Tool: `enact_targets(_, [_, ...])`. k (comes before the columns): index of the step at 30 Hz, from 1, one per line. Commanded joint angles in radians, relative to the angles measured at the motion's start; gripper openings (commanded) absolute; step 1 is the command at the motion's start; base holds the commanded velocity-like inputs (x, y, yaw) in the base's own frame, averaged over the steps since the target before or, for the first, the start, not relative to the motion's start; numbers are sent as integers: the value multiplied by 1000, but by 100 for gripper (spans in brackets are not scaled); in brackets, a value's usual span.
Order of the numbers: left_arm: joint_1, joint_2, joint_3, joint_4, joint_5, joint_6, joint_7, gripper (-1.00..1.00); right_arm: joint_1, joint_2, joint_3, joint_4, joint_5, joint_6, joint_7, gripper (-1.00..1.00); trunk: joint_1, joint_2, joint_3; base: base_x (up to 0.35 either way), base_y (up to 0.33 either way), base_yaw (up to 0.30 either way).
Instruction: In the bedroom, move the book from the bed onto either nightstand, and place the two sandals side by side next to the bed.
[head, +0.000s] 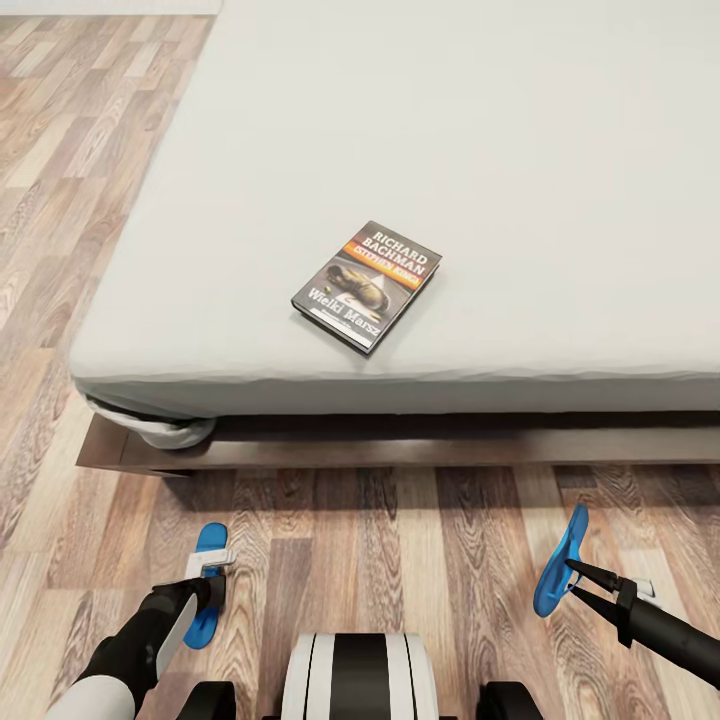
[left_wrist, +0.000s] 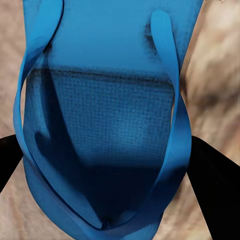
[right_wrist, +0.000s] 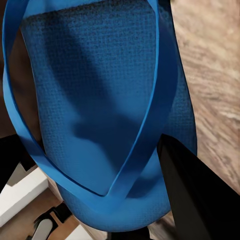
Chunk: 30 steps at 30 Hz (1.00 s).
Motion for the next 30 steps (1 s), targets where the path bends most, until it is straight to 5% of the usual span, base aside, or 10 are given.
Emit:
enact_targets(1, [2,1,-1,-4,17,4,5,-100,0,0,-1,0,0,6,0,-100,0,0,3,0,0,0])
enact_targets(30, [2,1,-2,-4,16,4,6,-100,0,0,-1,0,0,5,0,-100,-1,0,7,0,0,0])
